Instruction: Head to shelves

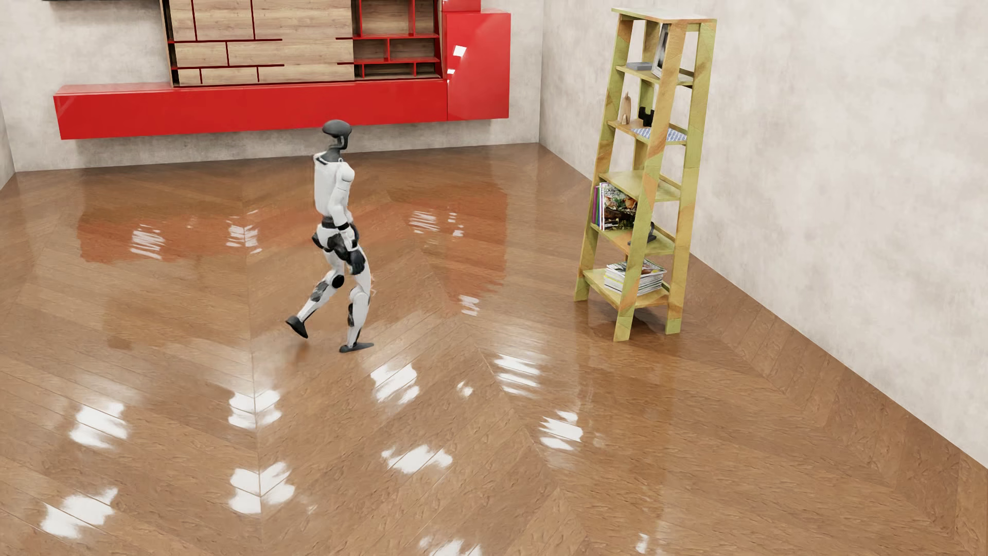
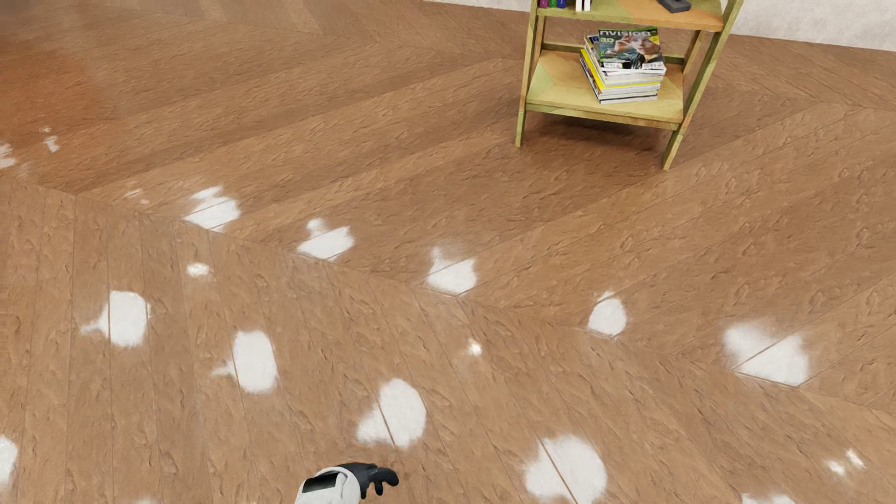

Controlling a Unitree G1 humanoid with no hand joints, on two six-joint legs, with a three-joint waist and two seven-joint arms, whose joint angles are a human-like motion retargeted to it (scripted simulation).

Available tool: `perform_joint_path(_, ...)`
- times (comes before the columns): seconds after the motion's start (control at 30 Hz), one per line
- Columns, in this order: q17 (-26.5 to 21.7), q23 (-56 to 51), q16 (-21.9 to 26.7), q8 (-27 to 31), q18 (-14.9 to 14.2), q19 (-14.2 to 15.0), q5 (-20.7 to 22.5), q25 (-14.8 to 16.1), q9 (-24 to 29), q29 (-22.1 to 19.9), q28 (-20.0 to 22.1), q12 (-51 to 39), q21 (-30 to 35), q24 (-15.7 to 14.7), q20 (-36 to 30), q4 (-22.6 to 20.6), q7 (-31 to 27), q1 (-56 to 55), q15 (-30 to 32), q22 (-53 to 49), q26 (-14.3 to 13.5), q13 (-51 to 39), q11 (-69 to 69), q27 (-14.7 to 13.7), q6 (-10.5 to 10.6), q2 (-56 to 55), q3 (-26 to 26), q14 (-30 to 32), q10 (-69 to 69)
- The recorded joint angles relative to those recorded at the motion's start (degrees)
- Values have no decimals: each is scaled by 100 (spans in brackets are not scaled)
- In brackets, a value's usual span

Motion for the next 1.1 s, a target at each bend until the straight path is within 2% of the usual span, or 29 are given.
perform_joint_path(0.03,-201,86,92,78,244,13,88,-109,16,-232,247,351,45,-250,281,150,198,-313,-99,-78,20,-299,-35,55,67,155,122,-102,-68)
perform_joint_path(0.07,-379,171,219,184,482,25,154,-179,23,-298,488,716,86,-457,534,122,364,-604,-201,-185,0,-614,-41,111,111,277,253,-238,-335)
perform_joint_path(0.1,-535,192,387,296,599,38,201,-230,21,-236,671,1074,165,-573,737,-34,476,-867,-323,-322,-56,-938,-9,169,138,370,381,-354,-763)
perform_joint_path(0.13,-681,221,577,407,626,46,256,-248,13,-181,799,1424,201,-616,906,-267,495,-1105,-459,-472,-65,-1207,34,60,152,452,497,-396,-1317)
perform_joint_path(0.2,-854,51,870,611,592,50,364,-259,-37,-158,956,2031,278,-646,1262,-741,507,-1296,-733,-594,-6,-1646,19,-253,169,660,668,-209,-3056)
perform_joint_path(0.23,-918,-59,810,715,404,70,423,-273,-86,-179,1001,2226,408,-703,1477,-966,495,-1231,-874,-559,166,-1867,-35,-370,174,773,718,-39,-4222)
perform_joint_path(0.27,-965,-201,753,804,120,102,482,-273,-144,-206,1010,2431,529,-762,1691,-1118,534,-1069,-1002,-496,308,-2031,-86,-494,177,898,748,399,-5364)
perform_joint_path(0.3,-965,-368,666,866,438,141,509,-207,-204,-301,956,2615,574,-799,1854,-1155,729,-869,-1102,-405,411,-2133,-145,-580,174,1043,762,863,-5970)
perform_joint_path(0.33,-940,-527,575,921,1198,196,507,-119,-254,-353,863,2757,607,-822,1958,-1147,881,-785,-1187,-295,466,-2180,-25,-666,158,1125,763,756,-5930)
perform_joint_path(0.37,-913,-680,439,917,1364,270,406,5,-283,-420,735,2819,584,-832,1998,-1183,988,-681,-1214,-148,502,-2158,272,-729,114,1154,761,645,-5810)
perform_joint_path(0.4,-822,-808,323,873,1240,282,276,133,-288,-540,630,2775,515,-816,2024,-1229,970,-613,-1000,24,551,-2052,890,-773,38,1016,761,410,-5572)
perform_joint_path(0.43,-707,-861,211,858,1169,472,111,218,-281,-616,503,2693,485,-736,1982,-1275,978,-515,-504,188,620,-1856,1718,-788,-38,765,758,142,-5306)
perform_joint_path(0.47,-646,-830,95,1021,1143,1064,-15,232,-277,-534,304,2614,554,-621,1893,-1311,1048,-385,184,249,600,-1672,2628,-758,-104,417,751,-115,-5093)
perform_joint_path(0.5,-713,-711,1,1279,1117,1605,-52,39,-271,-214,156,2550,805,-511,1840,-1318,1145,-225,757,187,521,-1552,3524,-719,-171,47,747,-371,-4908)
perform_joint_path(0.53,-833,-548,-94,1582,1076,1873,-8,-199,-253,275,193,2472,1072,-446,1892,-1335,1246,-43,1100,45,398,-1500,4360,-669,-252,-334,753,-596,-4779)
perform_joint_path(0.57,-924,-359,-218,1727,1015,1932,-70,-395,-234,699,441,2350,1221,-454,2051,-1359,1326,142,1111,-61,343,-1440,5010,-558,-345,-670,777,-794,-4670)
perform_joint_path(0.6,-912,-150,-355,1695,945,1899,-383,-464,-219,816,823,2156,1147,-505,2258,-1384,1349,333,924,-105,320,-1337,5358,-350,-440,-976,793,-949,-4627)
perform_joint_path(0.63,-837,73,-482,1601,865,1707,-746,-439,-211,696,1125,1896,930,-505,2355,-1421,1310,528,889,-85,328,-1189,5394,-97,-526,-1229,781,-1069,-4635)
perform_joint_path(0.67,-719,343,-551,1533,786,1570,-1056,-377,-212,464,1249,1622,718,-395,2314,-1472,1227,710,661,-47,333,-1045,5128,115,-601,-1422,747,-1162,-4683)
perform_joint_path(0.73,-727,609,-621,1425,603,1394,-1517,-236,-238,411,1135,966,349,-128,2024,-1557,963,963,253,-60,117,-685,3826,328,-735,-1599,628,-1339,-4746)
perform_joint_path(0.8,-695,599,-624,1246,414,1223,-1756,-109,-301,502,1041,425,47,36,1763,-1574,560,1157,412,-283,-271,-259,1613,324,-849,-1310,494,-1442,-4924)
perform_joint_path(0.83,-636,513,-640,1091,318,1190,-1857,-20,-330,405,1092,211,-153,85,1666,-1595,343,1176,68,-405,-430,-14,1416,319,-906,-1118,444,-1522,-4901)
perform_joint_path(0.87,-525,445,-633,878,212,1096,-1927,76,-347,269,1142,34,-307,133,1586,-1572,153,1177,-297,-514,-508,194,1458,318,-967,-987,406,-1613,-4811)
perform_joint_path(0.9,-415,460,-591,653,110,948,-1895,92,-348,190,1238,-48,-319,158,1595,-1467,16,1171,-386,-638,-533,299,1473,310,-1000,-873,367,-1656,-4723)
perform_joint_path(0.97,-358,632,-608,233,-42,683,-1719,-179,-310,400,1458,56,24,54,1884,-1138,-163,1005,-413,-881,-489,268,1482,359,-975,-671,280,-1587,-4315)
perform_joint_path(1.0,-381,614,-650,13,-83,648,-1607,-348,-280,617,1526,115,273,-17,1972,-966,-298,797,-430,-932,-480,214,1370,273,-931,-519,239,-1418,-3961)
perform_joint_path(1.07,-471,387,-593,-447,-370,602,-1414,-558,-211,790,1324,129,581,40,1733,-667,-541,255,-480,-779,-474,112,1129,68,-786,-195,183,-884,-3110)
perform_joint_path(1.1,-542,204,-521,-611,-574,579,-1330,-578,-181,662,1037,130,622,178,1488,-491,-490,20,-510,-629,-501,41,1028,3,-699,-55,171,-681,-2712)
